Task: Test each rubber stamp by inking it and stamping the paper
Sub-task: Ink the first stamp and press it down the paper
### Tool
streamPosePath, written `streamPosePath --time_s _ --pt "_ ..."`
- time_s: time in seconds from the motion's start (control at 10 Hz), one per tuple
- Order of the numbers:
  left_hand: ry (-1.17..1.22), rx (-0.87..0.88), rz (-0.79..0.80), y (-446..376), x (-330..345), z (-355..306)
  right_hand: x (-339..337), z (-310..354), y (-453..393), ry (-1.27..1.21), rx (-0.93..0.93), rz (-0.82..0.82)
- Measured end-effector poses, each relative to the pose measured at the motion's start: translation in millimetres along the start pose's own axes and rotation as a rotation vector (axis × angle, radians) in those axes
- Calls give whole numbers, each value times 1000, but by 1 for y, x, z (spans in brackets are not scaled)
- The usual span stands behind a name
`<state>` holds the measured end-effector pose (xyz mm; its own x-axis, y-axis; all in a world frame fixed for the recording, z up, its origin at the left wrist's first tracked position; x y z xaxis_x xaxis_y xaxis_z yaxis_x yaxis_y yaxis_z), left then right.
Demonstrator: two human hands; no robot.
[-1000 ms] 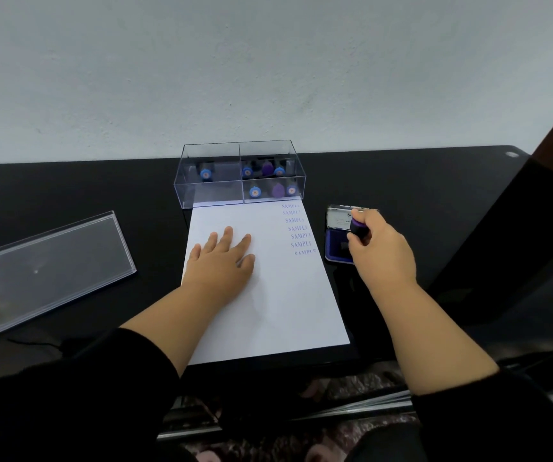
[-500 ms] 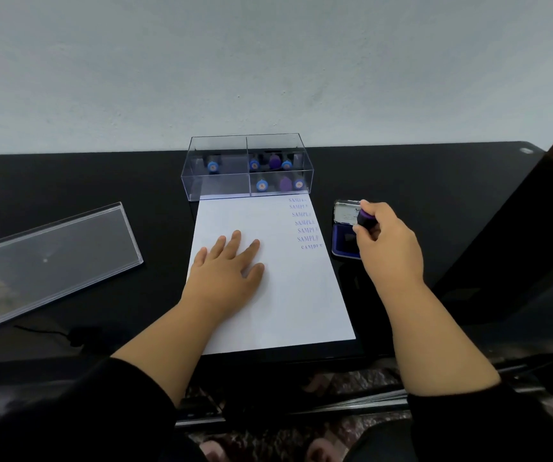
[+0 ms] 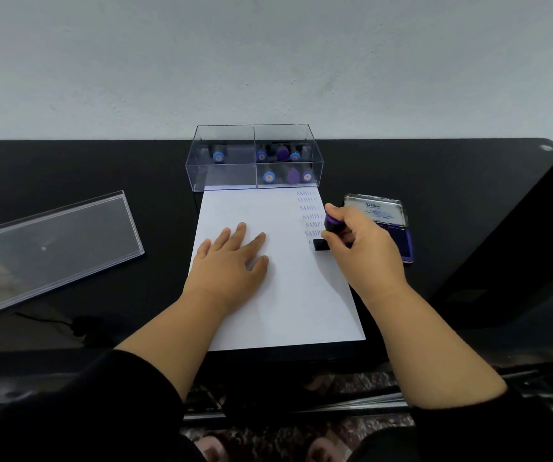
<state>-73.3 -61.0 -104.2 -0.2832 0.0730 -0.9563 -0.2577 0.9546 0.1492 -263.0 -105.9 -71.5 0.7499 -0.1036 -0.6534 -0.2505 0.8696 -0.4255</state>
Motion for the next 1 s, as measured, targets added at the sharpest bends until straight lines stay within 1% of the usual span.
streamPosePath --time_s 0.6,0.8,1.0 --pt "10 3 3 -1 1 0 9 2 2 64 -14 -1" --pt "13 4 5 -1 0 0 8 2 4 4 12 -14" --pt "10 4 11 -1 1 1 -12 -6 1 -163 132 -159"
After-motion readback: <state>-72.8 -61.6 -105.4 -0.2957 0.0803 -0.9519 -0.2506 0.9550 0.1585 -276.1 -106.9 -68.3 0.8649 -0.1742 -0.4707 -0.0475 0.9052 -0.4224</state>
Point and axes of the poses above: each hand's wrist, its own y-axis away from the middle knuckle, its own x-axis out of the palm, z = x × y, the point moved 4 cm from there along -y, towards the middle knuckle, and after that the axes turned 9 degrees about -x, right-handed, at the moved point
